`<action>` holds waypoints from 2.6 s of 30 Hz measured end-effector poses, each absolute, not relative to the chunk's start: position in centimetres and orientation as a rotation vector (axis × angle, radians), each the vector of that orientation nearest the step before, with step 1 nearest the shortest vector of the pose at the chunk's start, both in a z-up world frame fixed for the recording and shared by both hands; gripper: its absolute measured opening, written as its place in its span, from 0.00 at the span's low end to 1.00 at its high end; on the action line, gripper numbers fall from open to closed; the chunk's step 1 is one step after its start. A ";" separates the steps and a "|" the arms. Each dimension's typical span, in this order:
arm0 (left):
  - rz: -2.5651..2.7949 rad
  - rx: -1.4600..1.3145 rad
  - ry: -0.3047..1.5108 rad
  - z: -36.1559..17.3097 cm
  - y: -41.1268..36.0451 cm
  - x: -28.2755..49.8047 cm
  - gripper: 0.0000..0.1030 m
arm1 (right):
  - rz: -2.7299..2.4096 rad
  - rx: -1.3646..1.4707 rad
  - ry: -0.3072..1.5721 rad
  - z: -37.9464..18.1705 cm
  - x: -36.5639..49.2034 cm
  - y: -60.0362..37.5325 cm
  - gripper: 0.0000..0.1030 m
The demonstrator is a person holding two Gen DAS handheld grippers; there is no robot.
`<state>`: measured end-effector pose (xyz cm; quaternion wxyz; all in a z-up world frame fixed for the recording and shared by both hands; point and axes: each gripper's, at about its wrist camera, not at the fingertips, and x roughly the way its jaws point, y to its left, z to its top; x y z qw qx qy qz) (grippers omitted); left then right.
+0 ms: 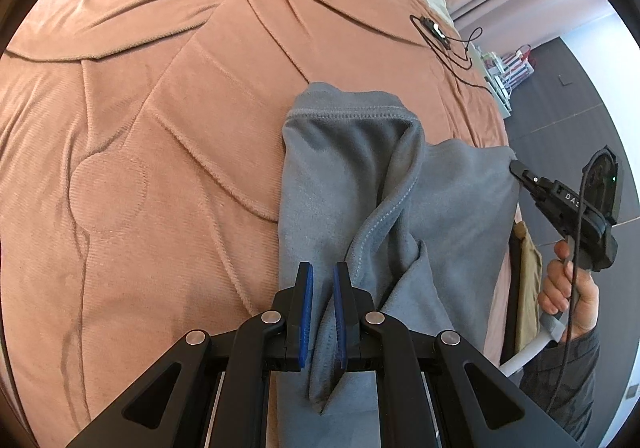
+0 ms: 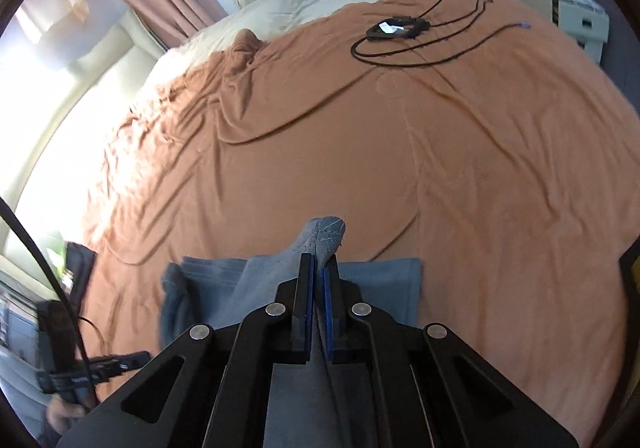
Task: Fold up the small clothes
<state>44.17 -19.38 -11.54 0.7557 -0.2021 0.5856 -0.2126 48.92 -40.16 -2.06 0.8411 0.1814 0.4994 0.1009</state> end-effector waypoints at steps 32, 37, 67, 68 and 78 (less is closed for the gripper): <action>-0.446 -0.408 1.293 -12.4 -20.2 43.8 0.09 | 0.124 0.538 1.090 -4.6 46.8 -41.4 0.63; -0.450 -0.392 1.281 -12.0 -20.2 42.4 0.09 | 0.203 0.512 1.090 -3.6 42.9 -41.2 0.63; -0.445 -0.341 1.283 -14.2 -20.8 36.9 0.09 | 0.298 0.637 1.160 -9.0 39.7 -41.4 0.38; -0.442 -0.343 1.281 -14.2 -20.7 36.8 0.09 | 0.297 0.645 1.161 -9.2 39.6 -41.4 0.38; -0.452 -0.397 1.270 -14.5 -19.0 34.7 0.09 | 0.385 0.731 1.195 -10.2 38.3 -41.4 0.38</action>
